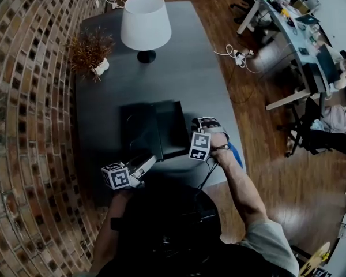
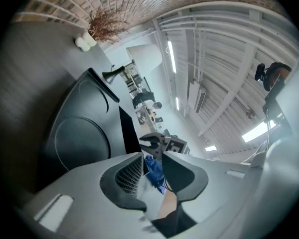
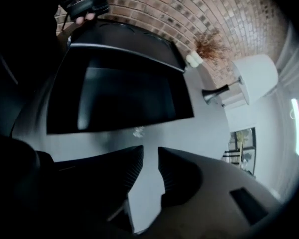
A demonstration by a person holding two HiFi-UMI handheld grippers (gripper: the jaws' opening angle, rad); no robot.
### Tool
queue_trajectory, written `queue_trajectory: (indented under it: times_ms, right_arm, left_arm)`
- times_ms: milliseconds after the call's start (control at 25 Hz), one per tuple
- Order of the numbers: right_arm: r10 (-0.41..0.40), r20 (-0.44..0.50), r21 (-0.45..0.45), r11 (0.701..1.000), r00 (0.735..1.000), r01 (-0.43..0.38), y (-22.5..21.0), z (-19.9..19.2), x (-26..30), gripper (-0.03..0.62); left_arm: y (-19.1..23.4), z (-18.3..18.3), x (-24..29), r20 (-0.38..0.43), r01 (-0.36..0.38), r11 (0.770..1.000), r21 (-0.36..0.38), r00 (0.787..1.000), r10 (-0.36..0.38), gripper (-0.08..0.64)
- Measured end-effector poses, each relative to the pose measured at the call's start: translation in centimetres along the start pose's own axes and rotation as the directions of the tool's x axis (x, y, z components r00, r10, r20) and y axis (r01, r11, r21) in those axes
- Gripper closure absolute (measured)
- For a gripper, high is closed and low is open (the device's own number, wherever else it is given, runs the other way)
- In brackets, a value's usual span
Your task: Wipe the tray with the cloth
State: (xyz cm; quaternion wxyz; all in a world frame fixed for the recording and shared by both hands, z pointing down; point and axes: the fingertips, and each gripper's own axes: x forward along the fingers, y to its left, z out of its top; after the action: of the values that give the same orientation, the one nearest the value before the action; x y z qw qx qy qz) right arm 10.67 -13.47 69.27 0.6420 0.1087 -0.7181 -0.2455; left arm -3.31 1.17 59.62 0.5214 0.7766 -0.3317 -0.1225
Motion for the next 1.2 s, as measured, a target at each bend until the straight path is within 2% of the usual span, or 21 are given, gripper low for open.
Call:
queue_trajectory:
  times_ms: [80, 160, 200, 240, 280, 320, 360, 400, 480, 560, 640, 720, 760, 840, 960, 1000, 1040, 1080, 1120, 1160, 1200]
  right_arm:
    - [-0.035, -0.008, 0.169, 0.985, 0.999, 0.036, -1.5, -2.9, -1.6, 0.48]
    - [-0.06, -0.01, 0.362, 0.93, 0.998, 0.059, -2.8, -6.8, -3.7, 0.48]
    - [-0.055, 0.001, 0.461, 0.886, 0.999, 0.048, -3.1, -8.9, -4.9, 0.48]
    - [-0.03, 0.029, 0.558, 0.83, 0.999, 0.009, -2.8, -10.7, -6.1, 0.447]
    - [0.01, 0.07, 0.639, 0.767, 0.997, -0.053, -1.8, -12.2, -7.2, 0.324]
    - [0.052, 0.117, 0.698, 0.706, 0.992, -0.119, -0.4, -13.4, -8.1, 0.27]
    - [0.09, 0.157, 0.736, 0.653, 0.983, -0.177, 1.1, -14.2, -8.9, 0.244]
    - [0.12, 0.186, 0.761, 0.61, 0.975, -0.22, 2.7, -14.7, -9.5, 0.235]
    - [0.158, 0.217, 0.794, 0.545, 0.963, -0.269, 5.6, -14.6, -9.9, 0.235]
    - [0.191, 0.203, 0.814, 0.512, 0.961, -0.273, 8.2, -13.9, -8.1, 0.235]
    - [0.236, 0.171, 0.824, 0.497, 0.957, -0.27, 10.5, -13.6, -5.0, 0.235]
    - [0.28, 0.193, 0.824, 0.474, 0.94, -0.311, 11.7, -13.0, -4.0, 0.304]
    - [0.285, 0.238, 0.821, 0.452, 0.928, -0.349, 11.1, -11.9, -4.8, 0.388]
    - [0.249, 0.391, 0.806, 0.372, 0.886, -0.461, 7.8, -7.7, -7.9, 0.407]
    - [0.065, 0.626, 0.757, 0.19, 0.777, -0.626, -0.2, 1.3, -11.7, 0.407]
    - [0.006, 0.656, 0.747, 0.141, 0.755, -0.65, -2.4, 4.0, -11.6, 0.407]
    - [-0.026, 0.649, 0.758, 0.115, 0.761, -0.642, -4.1, 6.2, -10.5, 0.407]
    - [-0.027, 0.606, 0.792, 0.117, 0.795, -0.599, -5.0, 7.7, -8.6, 0.407]
    - [0.003, 0.536, 0.834, 0.151, 0.844, -0.53, -5.1, 8.7, -6.1, 0.407]
    - [0.064, 0.455, 0.863, 0.215, 0.888, -0.458, -4.2, 9.4, -3.4, 0.407]
    - [0.154, 0.382, 0.86, 0.304, 0.911, -0.411, -2.4, 10.0, -1.2, 0.405]
  left_arm:
    - [-0.2, -0.3, 0.3, -0.02, 0.01, 1.0, -0.004, 1.0, -0.01, 0.462]
    - [-0.1, 0.0, 0.1, -0.017, 0.007, 1.0, 0.002, 1.0, -0.007, 0.464]
    - [0.0, 0.1, 0.0, -0.016, 0.006, 1.0, 0.006, 1.0, -0.006, 0.464]
    - [0.0, 0.2, 0.0, -0.017, 0.006, 1.0, 0.01, 1.0, -0.006, 0.464]
    - [0.0, 0.2, 0.0, -0.021, 0.008, 1.0, 0.013, 1.0, -0.008, 0.463]
    - [0.0, 0.1, 0.0, -0.025, 0.01, 1.0, 0.015, 1.0, -0.01, 0.465]
    - [-0.1, 0.0, 0.1, -0.027, 0.013, 1.0, 0.014, 1.0, -0.012, 0.465]
    - [-0.2, -0.1, 0.2, -0.029, 0.015, 1.0, 0.013, 0.999, -0.015, 0.465]
    - [-0.3, -0.3, 0.4, -0.033, 0.017, 1.0, 0.017, 0.999, -0.016, 0.469]
    - [-0.3, -0.3, 0.5, -0.027, 0.015, 1.0, 0.019, 1.0, -0.014, 0.469]
    - [-0.4, -0.2, 0.6, -0.021, 0.012, 1.0, 0.024, 1.0, -0.012, 0.469]
    - [-0.5, -0.3, 0.6, -0.025, 0.007, 1.0, 0.025, 1.0, -0.006, 0.469]
    - [-0.4, -0.4, 0.5, -0.027, 0.004, 1.0, 0.023, 1.0, -0.003, 0.469]
    - [-0.2, -0.1, -0.2, -0.009, 0.003, 1.0, 0.01, 1.0, -0.003, 0.469]
    - [0.2, 0.5, -1.0, 0.03, 0.009, 1.0, 0.001, 1.0, -0.009, 0.469]
    - [0.2, 0.5, -1.0, 0.035, 0.01, 1.0, 0.0, 0.999, -0.01, 0.469]
    - [0.3, 0.5, -1.1, 0.036, 0.01, 1.0, 0.001, 0.999, -0.01, 0.469]
    - [0.2, 0.5, -1.1, 0.037, 0.012, 1.0, 0.002, 0.999, -0.012, 0.469]
    - [0.1, 0.5, -1.2, 0.041, 0.013, 1.0, 0.002, 0.999, -0.013, 0.469]
    - [0.0, 0.6, -1.2, 0.046, 0.015, 1.0, 0.0, 0.999, -0.015, 0.469]
    - [-0.1, 0.6, -1.3, 0.05, 0.017, 1.0, -0.001, 0.999, -0.017, 0.469]
